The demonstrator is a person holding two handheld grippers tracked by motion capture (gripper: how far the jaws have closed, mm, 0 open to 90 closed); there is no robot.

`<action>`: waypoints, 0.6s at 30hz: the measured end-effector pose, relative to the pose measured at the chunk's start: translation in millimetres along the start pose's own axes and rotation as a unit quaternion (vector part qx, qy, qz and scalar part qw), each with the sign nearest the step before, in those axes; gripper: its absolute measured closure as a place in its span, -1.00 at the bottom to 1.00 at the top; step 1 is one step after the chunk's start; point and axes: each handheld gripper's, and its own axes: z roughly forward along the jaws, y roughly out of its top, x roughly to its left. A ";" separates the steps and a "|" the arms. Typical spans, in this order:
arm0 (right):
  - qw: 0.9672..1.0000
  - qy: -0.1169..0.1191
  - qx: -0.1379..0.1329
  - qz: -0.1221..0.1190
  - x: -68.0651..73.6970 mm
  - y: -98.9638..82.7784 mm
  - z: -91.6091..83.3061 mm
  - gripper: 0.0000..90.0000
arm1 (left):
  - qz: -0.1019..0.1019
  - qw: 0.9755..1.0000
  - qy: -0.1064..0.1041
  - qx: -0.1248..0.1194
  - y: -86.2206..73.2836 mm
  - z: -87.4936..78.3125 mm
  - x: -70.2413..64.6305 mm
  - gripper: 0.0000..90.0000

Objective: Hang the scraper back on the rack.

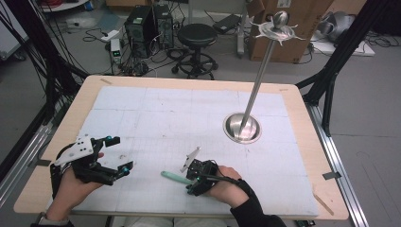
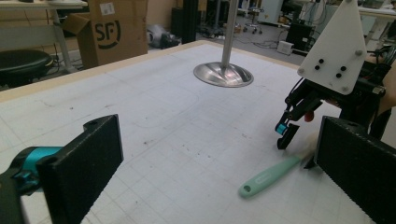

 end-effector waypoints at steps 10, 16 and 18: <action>1.000 0.010 0.020 0.012 -2.4 -2.9 -3.9 0.58 | 0.001 1.000 0.003 0.010 -3.6 -0.3 -1.0 -0.96; 0.999 0.004 0.033 0.005 -0.2 -2.1 -4.8 0.62 | -0.002 1.000 0.006 0.009 -4.3 -2.0 0.6 -0.96; 0.999 0.001 0.033 -0.002 0.6 -2.1 -4.8 0.62 | -0.003 1.000 0.007 0.007 -4.2 -2.2 0.5 -0.96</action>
